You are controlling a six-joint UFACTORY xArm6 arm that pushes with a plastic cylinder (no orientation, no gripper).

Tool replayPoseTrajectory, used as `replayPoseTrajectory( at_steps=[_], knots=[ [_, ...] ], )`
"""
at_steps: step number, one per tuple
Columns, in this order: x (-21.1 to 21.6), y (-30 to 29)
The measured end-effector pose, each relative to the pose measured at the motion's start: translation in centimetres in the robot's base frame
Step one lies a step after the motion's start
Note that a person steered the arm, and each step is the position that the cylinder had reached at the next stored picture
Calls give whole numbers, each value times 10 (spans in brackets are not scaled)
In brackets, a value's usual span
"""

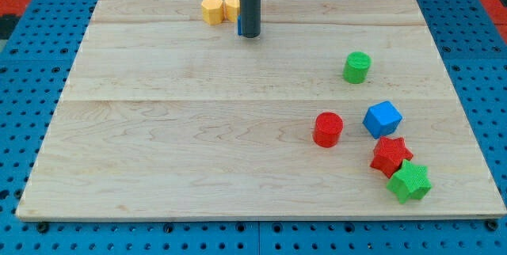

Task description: Point at blue cube

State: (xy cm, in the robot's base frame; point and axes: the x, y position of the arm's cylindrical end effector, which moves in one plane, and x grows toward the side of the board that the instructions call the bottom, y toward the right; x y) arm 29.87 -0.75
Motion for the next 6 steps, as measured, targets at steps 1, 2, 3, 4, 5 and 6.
replayPoseTrajectory(
  at_steps=[1,2,3,4,5,6],
  knots=[
    [29,30],
    [120,58],
    [138,156],
    [131,261],
    [213,291],
    [225,223]
  ],
)
